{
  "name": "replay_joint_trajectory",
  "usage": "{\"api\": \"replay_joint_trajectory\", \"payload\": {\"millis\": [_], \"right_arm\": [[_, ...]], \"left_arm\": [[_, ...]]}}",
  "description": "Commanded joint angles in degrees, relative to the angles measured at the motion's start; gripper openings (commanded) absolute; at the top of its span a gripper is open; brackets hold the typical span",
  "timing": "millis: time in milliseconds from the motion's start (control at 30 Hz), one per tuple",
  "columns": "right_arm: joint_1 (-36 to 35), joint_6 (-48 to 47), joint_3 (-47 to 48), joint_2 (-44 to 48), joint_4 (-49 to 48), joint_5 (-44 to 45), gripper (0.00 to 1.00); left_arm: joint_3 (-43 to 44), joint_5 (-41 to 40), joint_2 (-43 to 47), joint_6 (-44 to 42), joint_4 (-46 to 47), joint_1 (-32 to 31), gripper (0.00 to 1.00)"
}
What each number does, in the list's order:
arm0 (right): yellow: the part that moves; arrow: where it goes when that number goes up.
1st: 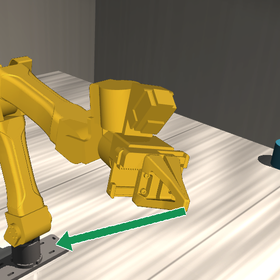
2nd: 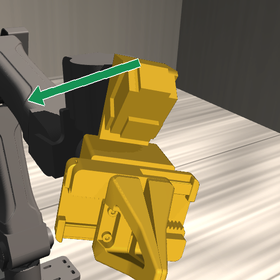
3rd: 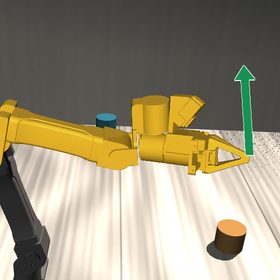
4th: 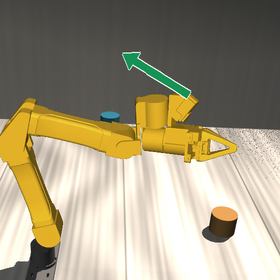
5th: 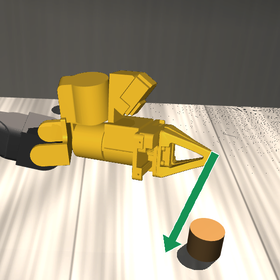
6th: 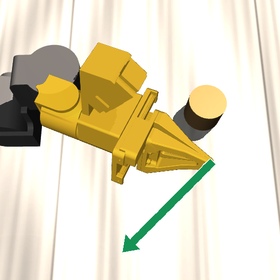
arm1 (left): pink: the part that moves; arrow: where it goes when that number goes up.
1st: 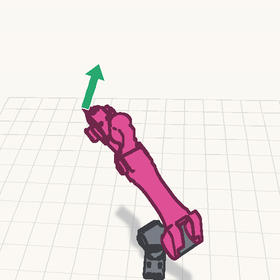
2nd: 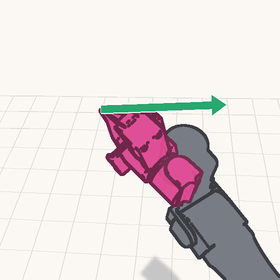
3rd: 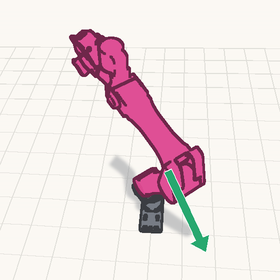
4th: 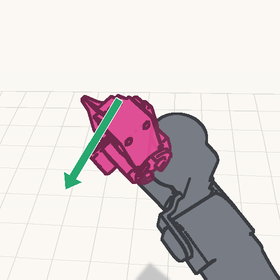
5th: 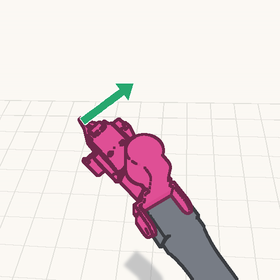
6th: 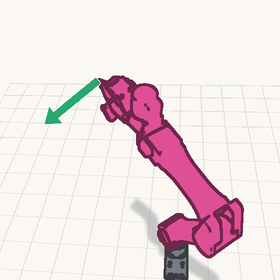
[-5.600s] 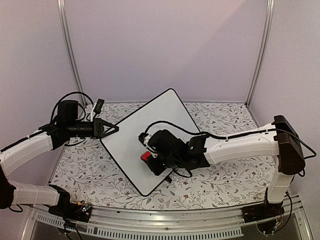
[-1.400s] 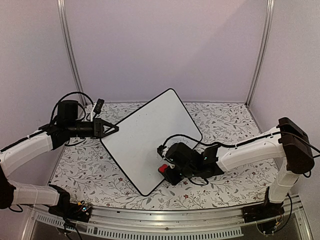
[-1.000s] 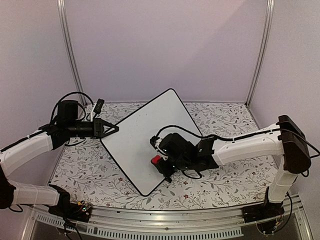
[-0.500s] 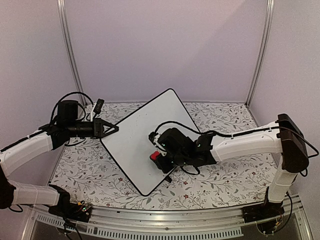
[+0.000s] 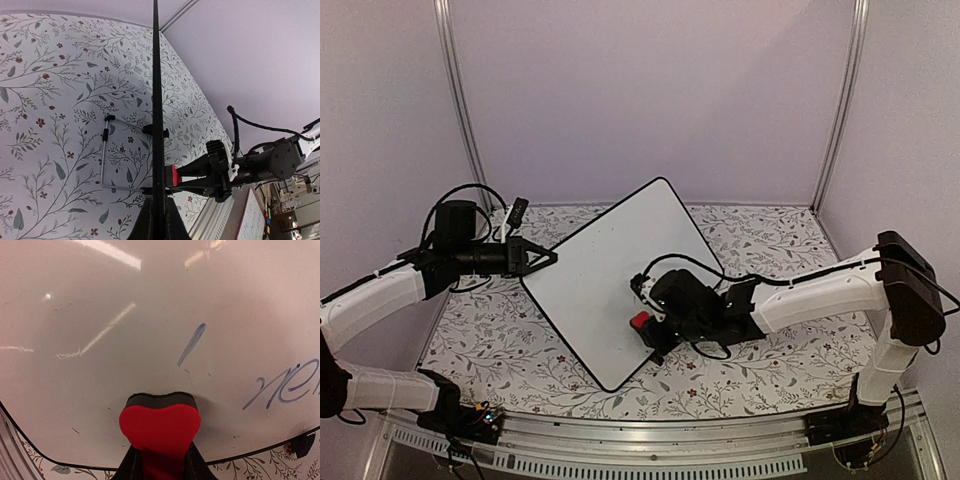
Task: Erase the whiteboard
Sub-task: Erase the whiteboard at the center of the board.
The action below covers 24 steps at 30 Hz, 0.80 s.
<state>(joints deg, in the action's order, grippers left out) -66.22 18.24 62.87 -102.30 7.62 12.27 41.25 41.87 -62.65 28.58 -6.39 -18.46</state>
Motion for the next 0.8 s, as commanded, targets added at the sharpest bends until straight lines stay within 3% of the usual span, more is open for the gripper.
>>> {"api": "replay_joint_trajectory", "payload": {"millis": [0,367,767], "right_arm": [[1.18,1.92,-3.98,-0.59,2.43,-0.66,0.0],[1.18,3.64,-8.71,1.85,1.07,-0.83,0.0],[1.17,-0.3,-0.03,-1.32,2.2,2.57,0.0]], "left_arm": [[-0.82,3.77,0.51,-1.28,0.79,-0.47,0.0],[-0.72,3.75,0.39,-1.32,0.77,-0.52,0.0],[-0.77,3.66,0.44,-1.28,0.82,-0.45,0.0]]}}
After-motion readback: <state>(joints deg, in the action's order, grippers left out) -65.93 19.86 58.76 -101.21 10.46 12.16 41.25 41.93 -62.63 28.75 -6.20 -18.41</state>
